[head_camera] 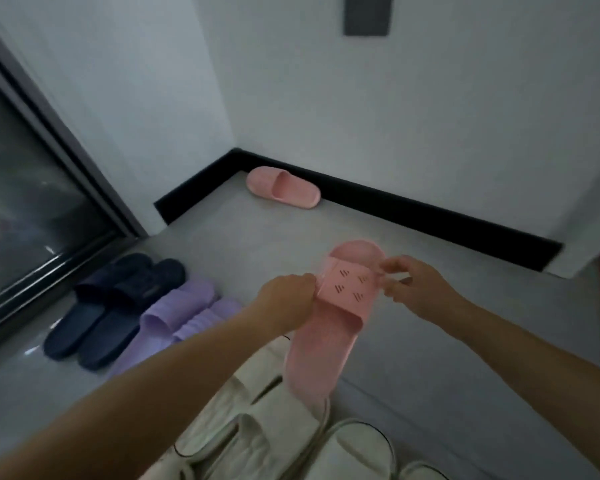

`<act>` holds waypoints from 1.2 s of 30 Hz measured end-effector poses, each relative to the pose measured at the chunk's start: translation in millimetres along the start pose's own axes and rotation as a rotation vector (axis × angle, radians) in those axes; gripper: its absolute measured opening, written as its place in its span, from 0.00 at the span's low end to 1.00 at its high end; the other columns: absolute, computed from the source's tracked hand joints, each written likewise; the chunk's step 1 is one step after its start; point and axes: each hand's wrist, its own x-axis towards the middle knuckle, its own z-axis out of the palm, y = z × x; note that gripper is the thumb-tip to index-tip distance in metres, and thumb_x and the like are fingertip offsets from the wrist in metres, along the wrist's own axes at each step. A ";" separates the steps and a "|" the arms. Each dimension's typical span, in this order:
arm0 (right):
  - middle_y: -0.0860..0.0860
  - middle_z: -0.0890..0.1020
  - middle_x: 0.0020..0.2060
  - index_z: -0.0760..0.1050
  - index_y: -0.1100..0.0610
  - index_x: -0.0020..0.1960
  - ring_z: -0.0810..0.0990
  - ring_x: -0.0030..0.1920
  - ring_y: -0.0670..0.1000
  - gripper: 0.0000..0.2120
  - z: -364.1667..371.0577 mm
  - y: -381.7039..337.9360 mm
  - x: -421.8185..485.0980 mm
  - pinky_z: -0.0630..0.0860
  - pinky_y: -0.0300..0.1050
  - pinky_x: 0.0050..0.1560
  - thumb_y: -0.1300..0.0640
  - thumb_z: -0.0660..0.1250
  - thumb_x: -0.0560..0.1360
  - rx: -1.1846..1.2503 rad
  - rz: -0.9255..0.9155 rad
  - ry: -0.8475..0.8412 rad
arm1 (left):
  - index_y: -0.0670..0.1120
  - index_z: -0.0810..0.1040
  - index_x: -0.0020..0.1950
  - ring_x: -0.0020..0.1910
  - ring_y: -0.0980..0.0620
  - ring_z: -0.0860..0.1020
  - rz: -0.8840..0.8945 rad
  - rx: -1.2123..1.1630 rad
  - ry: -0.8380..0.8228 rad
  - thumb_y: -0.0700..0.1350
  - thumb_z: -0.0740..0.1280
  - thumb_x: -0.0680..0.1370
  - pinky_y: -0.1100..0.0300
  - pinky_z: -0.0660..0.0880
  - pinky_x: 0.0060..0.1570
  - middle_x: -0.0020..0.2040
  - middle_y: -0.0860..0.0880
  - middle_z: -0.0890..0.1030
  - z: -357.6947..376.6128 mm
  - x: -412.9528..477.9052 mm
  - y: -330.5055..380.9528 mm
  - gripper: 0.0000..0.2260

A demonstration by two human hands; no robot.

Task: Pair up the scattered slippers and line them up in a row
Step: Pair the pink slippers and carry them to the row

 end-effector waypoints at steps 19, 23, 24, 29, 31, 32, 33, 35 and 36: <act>0.56 0.67 0.69 0.69 0.59 0.67 0.73 0.65 0.53 0.26 178.9 -88.1 294.4 0.67 0.46 0.65 0.44 0.63 0.76 -0.272 0.239 -0.014 | 0.38 0.45 0.76 0.61 0.40 0.75 -0.557 -0.402 -0.053 0.45 0.51 0.81 0.50 0.71 0.56 0.64 0.39 0.74 69.7 170.4 -250.4 0.26; 0.55 0.68 0.70 0.69 0.57 0.68 0.66 0.70 0.52 0.22 189.4 -79.1 343.5 0.60 0.42 0.68 0.48 0.62 0.77 -0.393 0.158 -0.015 | 0.32 0.39 0.74 0.55 0.42 0.79 -0.522 -0.203 -0.120 0.42 0.49 0.81 0.52 0.73 0.50 0.60 0.39 0.77 96.8 190.3 -252.6 0.27; 0.55 0.67 0.71 0.69 0.57 0.68 0.64 0.71 0.52 0.21 191.7 -77.3 356.9 0.58 0.41 0.69 0.51 0.62 0.78 -0.409 0.148 -0.013 | 0.30 0.38 0.73 0.53 0.42 0.80 -0.510 -0.179 -0.136 0.42 0.49 0.81 0.53 0.73 0.49 0.59 0.39 0.78 99.7 193.6 -250.9 0.28; 0.55 0.54 0.77 0.65 0.50 0.72 0.55 0.76 0.56 0.24 211.6 -74.8 416.6 0.54 0.47 0.73 0.60 0.60 0.76 -0.462 0.182 -0.087 | 0.25 0.37 0.70 0.51 0.42 0.80 -0.482 -0.192 -0.183 0.37 0.50 0.80 0.52 0.74 0.49 0.57 0.35 0.78 103.6 205.8 -246.2 0.27; 0.55 0.55 0.76 0.64 0.49 0.72 0.57 0.74 0.59 0.26 219.5 -77.8 433.4 0.57 0.48 0.73 0.62 0.59 0.75 -0.481 0.202 -0.107 | 0.24 0.44 0.70 0.47 0.41 0.82 -0.485 -0.184 -0.159 0.39 0.55 0.79 0.52 0.76 0.46 0.52 0.34 0.80 100.4 205.0 -248.9 0.29; 0.56 0.57 0.75 0.64 0.50 0.72 0.59 0.73 0.60 0.26 222.6 -78.7 439.4 0.58 0.49 0.73 0.63 0.59 0.75 -0.493 0.204 -0.117 | 0.23 0.50 0.69 0.43 0.42 0.83 -0.500 -0.160 -0.164 0.42 0.60 0.77 0.54 0.77 0.42 0.47 0.35 0.82 95.8 204.8 -251.2 0.31; 0.56 0.60 0.74 0.64 0.52 0.72 0.61 0.72 0.61 0.27 224.4 -78.9 443.4 0.60 0.50 0.72 0.64 0.58 0.75 -0.510 0.201 -0.123 | 0.23 0.53 0.68 0.40 0.43 0.83 -0.512 -0.121 -0.154 0.43 0.62 0.76 0.55 0.77 0.40 0.45 0.35 0.82 94.9 204.4 -252.1 0.32; 0.57 0.62 0.73 0.63 0.54 0.72 0.63 0.70 0.62 0.27 224.7 -77.0 445.4 0.62 0.51 0.71 0.64 0.58 0.74 -0.521 0.189 -0.105 | 0.24 0.43 0.70 0.47 0.42 0.82 -0.482 -0.149 -0.180 0.41 0.57 0.79 0.52 0.76 0.45 0.52 0.35 0.80 102.3 206.9 -249.3 0.31; 0.56 0.63 0.72 0.64 0.55 0.72 0.63 0.70 0.61 0.26 223.7 -74.6 443.4 0.61 0.50 0.71 0.64 0.58 0.74 -0.515 0.180 -0.082 | 0.26 0.39 0.70 0.51 0.41 0.81 -0.464 -0.180 -0.207 0.40 0.54 0.80 0.51 0.75 0.48 0.56 0.35 0.79 105.5 208.2 -248.8 0.30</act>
